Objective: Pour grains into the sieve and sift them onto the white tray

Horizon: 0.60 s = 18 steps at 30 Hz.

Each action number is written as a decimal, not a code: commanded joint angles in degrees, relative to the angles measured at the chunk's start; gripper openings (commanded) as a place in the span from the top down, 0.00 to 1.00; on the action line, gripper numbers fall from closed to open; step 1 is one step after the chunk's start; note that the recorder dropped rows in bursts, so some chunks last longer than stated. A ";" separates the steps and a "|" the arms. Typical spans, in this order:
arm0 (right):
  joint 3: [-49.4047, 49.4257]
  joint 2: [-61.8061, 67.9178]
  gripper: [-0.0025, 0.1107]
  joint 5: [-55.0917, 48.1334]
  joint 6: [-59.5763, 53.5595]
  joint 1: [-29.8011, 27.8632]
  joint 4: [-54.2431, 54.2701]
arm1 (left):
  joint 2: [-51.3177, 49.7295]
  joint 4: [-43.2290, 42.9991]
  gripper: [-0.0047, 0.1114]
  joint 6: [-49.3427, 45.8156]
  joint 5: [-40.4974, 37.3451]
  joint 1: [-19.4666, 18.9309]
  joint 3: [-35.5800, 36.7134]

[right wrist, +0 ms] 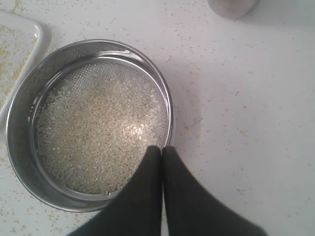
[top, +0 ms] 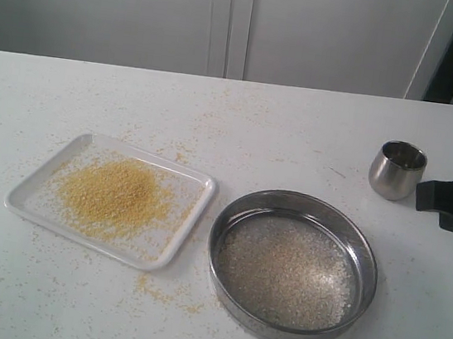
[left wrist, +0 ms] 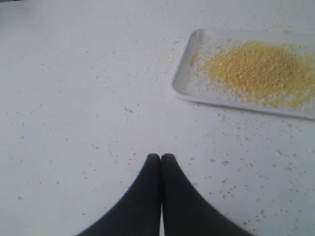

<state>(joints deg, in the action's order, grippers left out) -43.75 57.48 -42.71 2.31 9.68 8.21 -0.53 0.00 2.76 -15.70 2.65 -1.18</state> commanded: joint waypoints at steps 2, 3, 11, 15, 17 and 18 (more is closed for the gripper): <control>0.26 -0.34 0.98 0.61 0.08 -0.07 -0.31 | 0.53 0.00 0.96 0.03 2.65 -0.27 1.18; 0.26 -0.34 0.98 0.61 0.08 -0.07 -0.31 | 0.53 0.00 0.96 0.03 2.65 -0.27 1.18; 0.26 -0.34 0.98 0.61 0.08 -0.07 -0.31 | 0.53 0.00 0.96 0.03 2.41 -0.27 1.18; 0.26 -0.34 0.98 0.61 0.08 -0.07 -0.31 | 0.53 0.00 0.96 0.03 2.41 -0.27 1.18; 0.26 -0.34 0.98 0.61 0.08 -0.07 -0.31 | 0.53 0.00 0.96 0.03 2.41 -0.27 1.18; 0.26 -0.34 0.98 0.61 0.08 -0.07 -0.31 | 0.53 0.00 0.96 0.03 2.41 -0.27 1.18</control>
<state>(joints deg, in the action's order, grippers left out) -43.75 57.48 -42.71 2.31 9.68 8.21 -0.25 0.00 2.76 -13.37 2.65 -0.31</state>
